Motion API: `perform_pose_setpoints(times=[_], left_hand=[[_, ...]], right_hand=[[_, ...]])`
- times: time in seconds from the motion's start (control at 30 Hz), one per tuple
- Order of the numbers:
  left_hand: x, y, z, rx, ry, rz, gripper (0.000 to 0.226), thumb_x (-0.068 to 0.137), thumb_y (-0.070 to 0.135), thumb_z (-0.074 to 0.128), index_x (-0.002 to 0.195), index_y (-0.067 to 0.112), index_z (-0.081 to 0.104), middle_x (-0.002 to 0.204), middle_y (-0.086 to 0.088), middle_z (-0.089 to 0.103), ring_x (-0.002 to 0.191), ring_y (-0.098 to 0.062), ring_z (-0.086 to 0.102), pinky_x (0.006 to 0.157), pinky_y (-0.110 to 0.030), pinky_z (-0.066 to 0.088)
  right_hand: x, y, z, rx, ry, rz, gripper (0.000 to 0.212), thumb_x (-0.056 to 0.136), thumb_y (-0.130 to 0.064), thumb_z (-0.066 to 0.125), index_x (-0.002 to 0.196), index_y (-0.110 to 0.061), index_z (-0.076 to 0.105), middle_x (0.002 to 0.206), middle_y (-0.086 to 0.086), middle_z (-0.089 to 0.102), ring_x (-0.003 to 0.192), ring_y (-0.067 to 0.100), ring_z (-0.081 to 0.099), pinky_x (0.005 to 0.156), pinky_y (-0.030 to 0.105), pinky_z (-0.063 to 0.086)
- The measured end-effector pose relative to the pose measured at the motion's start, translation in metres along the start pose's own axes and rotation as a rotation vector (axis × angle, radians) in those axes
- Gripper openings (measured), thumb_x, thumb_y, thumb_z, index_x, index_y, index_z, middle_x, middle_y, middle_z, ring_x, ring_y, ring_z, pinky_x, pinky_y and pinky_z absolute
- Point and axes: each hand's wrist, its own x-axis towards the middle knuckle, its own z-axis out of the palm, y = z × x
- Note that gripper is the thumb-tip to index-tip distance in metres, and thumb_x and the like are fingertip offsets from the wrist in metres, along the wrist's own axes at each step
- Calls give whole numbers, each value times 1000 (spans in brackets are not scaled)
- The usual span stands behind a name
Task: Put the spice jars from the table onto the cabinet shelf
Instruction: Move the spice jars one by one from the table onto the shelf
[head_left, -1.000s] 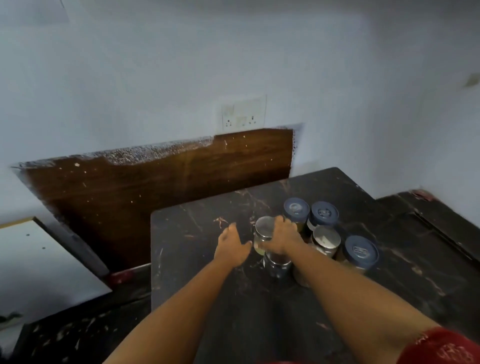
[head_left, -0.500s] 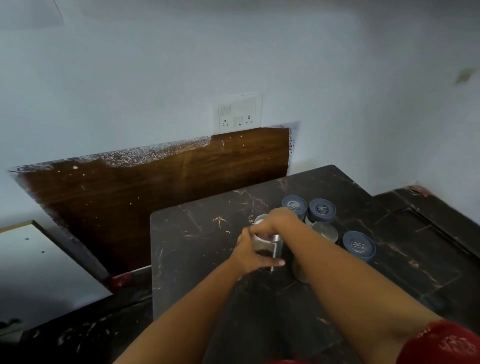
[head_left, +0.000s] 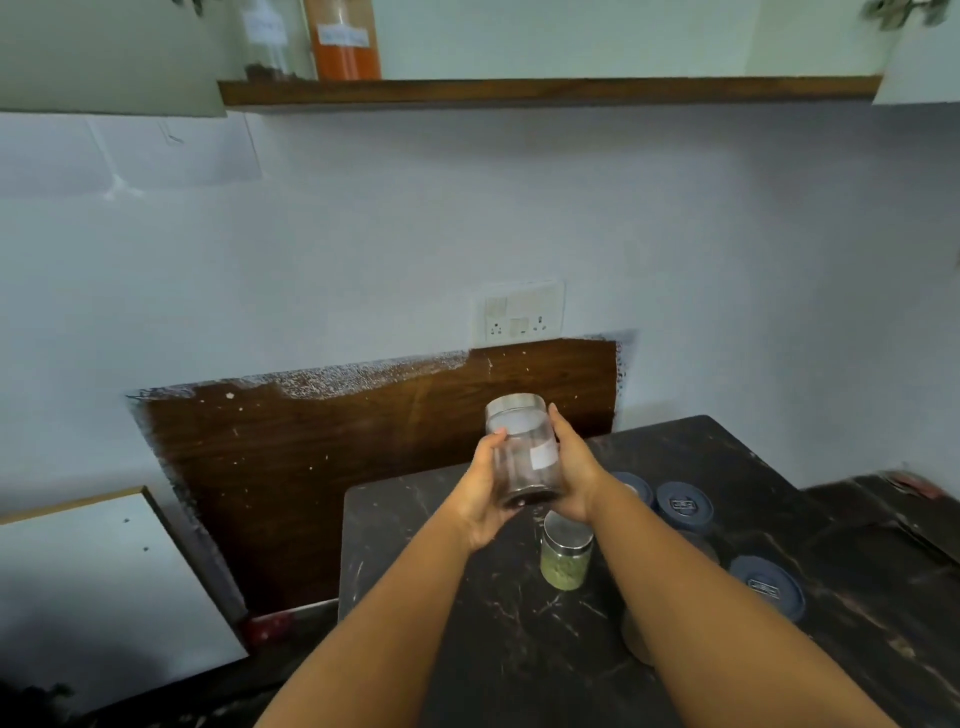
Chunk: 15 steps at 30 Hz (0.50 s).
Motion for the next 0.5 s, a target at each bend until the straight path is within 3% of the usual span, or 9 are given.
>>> perform_pose_setpoints(times=[0.13, 0.27, 0.37, 0.43, 0.5], left_hand=[[9, 10, 1, 188, 219, 118, 70, 82, 67, 58, 132, 19, 46, 119, -9, 68, 107, -23, 67, 96, -41, 51], [11, 26, 1, 467, 441, 283, 39, 94, 52, 53, 116, 21, 50, 121, -5, 50, 95, -10, 59, 77, -24, 51], [6, 36, 6, 585, 406, 258, 51, 89, 57, 58, 121, 18, 55, 108, -1, 63, 91, -11, 63, 75, -24, 52], [5, 39, 6, 624, 372, 204, 65, 79, 63, 66, 125, 18, 53, 110, -1, 65, 97, -14, 64, 76, -24, 52], [4, 44, 5, 496, 370, 182, 66, 82, 52, 70, 131, 16, 44, 113, -4, 63, 98, -17, 65, 75, -26, 52]], right_hand=[[1, -8, 13, 195, -27, 7, 71, 93, -64, 39, 130, -7, 58, 125, 25, 61, 120, 37, 56, 103, 50, 43], [10, -13, 13, 258, 10, -15, 67, 96, -59, 34, 133, -7, 55, 125, 27, 60, 119, 39, 56, 101, 51, 44], [13, -14, 12, 251, 39, -63, 59, 99, -50, 33, 131, -7, 56, 123, 28, 61, 117, 41, 58, 97, 51, 47], [13, -16, 12, 245, 43, -88, 55, 99, -48, 37, 128, -6, 56, 123, 28, 61, 114, 40, 59, 95, 52, 48], [14, -18, 10, 282, 44, -128, 50, 100, -45, 41, 126, -6, 56, 119, 28, 63, 110, 40, 62, 96, 55, 47]])
